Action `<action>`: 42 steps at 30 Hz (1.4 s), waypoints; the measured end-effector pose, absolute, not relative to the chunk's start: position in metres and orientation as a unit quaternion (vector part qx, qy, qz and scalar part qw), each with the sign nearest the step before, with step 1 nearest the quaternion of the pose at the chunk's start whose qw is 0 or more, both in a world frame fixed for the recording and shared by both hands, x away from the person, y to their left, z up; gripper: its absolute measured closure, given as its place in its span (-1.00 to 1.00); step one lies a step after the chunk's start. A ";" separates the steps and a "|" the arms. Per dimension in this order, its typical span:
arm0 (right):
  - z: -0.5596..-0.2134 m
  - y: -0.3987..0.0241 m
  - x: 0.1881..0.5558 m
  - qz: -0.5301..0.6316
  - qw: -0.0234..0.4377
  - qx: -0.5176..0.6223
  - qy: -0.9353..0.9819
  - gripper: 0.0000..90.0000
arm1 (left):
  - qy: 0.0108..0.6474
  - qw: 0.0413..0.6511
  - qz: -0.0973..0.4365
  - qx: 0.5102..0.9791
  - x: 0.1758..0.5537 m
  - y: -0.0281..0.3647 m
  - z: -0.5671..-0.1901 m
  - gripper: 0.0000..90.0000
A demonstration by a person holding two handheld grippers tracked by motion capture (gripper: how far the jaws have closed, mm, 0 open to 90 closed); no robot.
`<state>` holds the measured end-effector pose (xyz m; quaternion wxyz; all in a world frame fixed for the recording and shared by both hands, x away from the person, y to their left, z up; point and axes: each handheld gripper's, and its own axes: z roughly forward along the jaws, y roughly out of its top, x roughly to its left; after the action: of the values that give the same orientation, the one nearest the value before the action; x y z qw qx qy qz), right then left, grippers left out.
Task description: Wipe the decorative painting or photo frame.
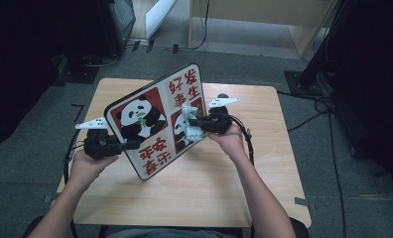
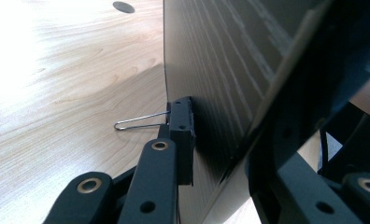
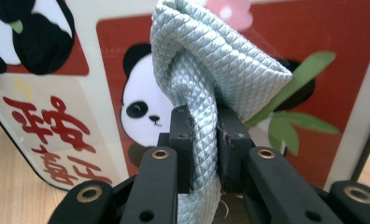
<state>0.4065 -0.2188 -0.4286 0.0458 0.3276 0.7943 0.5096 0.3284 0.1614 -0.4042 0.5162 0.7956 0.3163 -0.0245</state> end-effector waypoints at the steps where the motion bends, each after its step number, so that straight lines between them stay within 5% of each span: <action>1: -0.432 -0.219 0.405 0.512 0.051 0.326 0.793 0.76 | 0.317 0.516 -0.025 0.795 0.328 0.161 -0.404 0.70; 42: -0.476 -0.228 0.398 0.491 0.037 0.345 0.799 0.76 | 0.312 0.513 -0.028 0.799 0.329 0.162 -0.404 0.69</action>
<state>0.3983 -0.2284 -0.4758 0.0368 0.3447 0.7991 0.4912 0.3294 0.1617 -0.4042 0.5129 0.7991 0.3123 -0.0280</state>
